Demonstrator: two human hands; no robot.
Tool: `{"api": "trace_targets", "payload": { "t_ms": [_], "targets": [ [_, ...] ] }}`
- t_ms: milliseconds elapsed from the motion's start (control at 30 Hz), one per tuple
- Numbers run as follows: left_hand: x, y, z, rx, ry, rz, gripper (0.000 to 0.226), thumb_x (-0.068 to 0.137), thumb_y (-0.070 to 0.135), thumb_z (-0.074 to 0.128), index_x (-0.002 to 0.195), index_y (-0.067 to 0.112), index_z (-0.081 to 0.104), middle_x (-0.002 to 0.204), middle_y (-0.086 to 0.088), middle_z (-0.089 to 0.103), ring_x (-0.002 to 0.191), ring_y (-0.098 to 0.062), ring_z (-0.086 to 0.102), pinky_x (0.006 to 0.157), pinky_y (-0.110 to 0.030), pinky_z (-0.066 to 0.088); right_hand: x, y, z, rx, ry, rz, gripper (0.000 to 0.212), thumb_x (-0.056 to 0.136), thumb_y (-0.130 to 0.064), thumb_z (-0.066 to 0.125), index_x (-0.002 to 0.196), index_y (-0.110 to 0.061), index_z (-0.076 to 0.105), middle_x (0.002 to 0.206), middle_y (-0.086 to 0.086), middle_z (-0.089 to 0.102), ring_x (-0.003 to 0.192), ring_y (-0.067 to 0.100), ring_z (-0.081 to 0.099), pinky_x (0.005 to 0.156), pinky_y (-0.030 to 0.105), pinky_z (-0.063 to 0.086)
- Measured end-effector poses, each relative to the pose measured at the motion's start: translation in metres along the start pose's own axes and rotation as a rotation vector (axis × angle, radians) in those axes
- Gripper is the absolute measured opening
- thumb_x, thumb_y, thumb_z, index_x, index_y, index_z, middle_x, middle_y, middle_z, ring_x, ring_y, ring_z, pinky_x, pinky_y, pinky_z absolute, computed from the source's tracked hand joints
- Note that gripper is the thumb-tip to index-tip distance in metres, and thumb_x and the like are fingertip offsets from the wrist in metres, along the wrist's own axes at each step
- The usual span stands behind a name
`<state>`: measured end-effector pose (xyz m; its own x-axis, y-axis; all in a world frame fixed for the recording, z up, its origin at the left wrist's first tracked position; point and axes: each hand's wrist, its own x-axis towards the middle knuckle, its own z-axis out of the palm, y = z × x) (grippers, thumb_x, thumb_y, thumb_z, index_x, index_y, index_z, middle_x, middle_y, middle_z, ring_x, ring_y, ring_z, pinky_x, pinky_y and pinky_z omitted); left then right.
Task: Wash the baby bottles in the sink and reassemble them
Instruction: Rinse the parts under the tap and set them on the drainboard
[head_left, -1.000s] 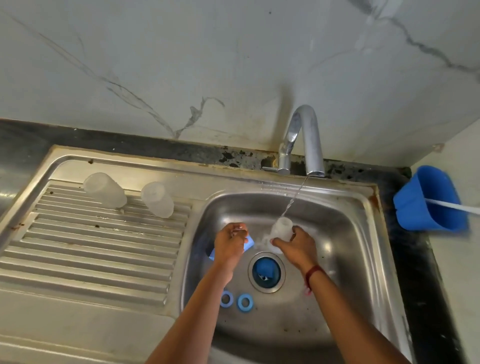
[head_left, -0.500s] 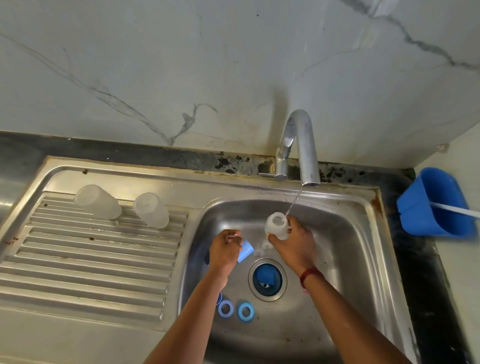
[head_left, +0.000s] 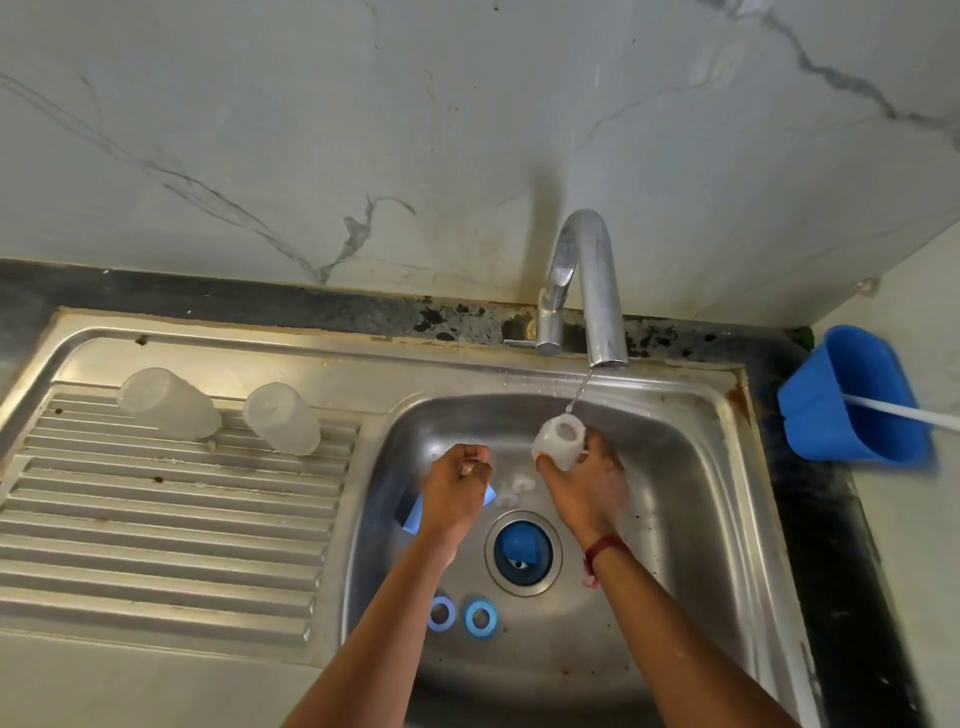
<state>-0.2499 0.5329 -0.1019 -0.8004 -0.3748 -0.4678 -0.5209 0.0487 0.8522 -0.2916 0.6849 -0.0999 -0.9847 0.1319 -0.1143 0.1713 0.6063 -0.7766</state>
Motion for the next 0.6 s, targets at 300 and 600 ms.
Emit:
{"api": "trace_targets", "payload": {
  "t_ms": [300,600],
  "targets": [
    [-0.004,0.024,0.006,-0.002,-0.086,0.095,0.031,0.090,0.010,0.067,0.118,0.023,0.064,0.107,0.010,0.068,0.095,0.000,0.064,0.074,-0.011,0.050,0.002,-0.003,-0.012,0.099,-0.157,-0.026,0.052,0.071,-0.016,0.084,0.115,-0.021,0.055,0.107,-0.007,0.061,0.093,0.012,0.059,0.064,0.003,0.038],
    [0.004,0.053,0.007,-0.177,-0.391,0.090,0.041,0.096,0.006,0.060,0.124,0.035,0.055,0.103,0.008,0.065,0.097,-0.009,0.064,0.073,-0.024,0.055,0.004,0.007,-0.035,0.619,-0.462,0.183,0.057,0.069,-0.029,0.076,0.124,-0.023,0.063,0.110,0.002,0.071,0.094,0.018,0.069,0.065,0.029,0.055]
  ]
}}
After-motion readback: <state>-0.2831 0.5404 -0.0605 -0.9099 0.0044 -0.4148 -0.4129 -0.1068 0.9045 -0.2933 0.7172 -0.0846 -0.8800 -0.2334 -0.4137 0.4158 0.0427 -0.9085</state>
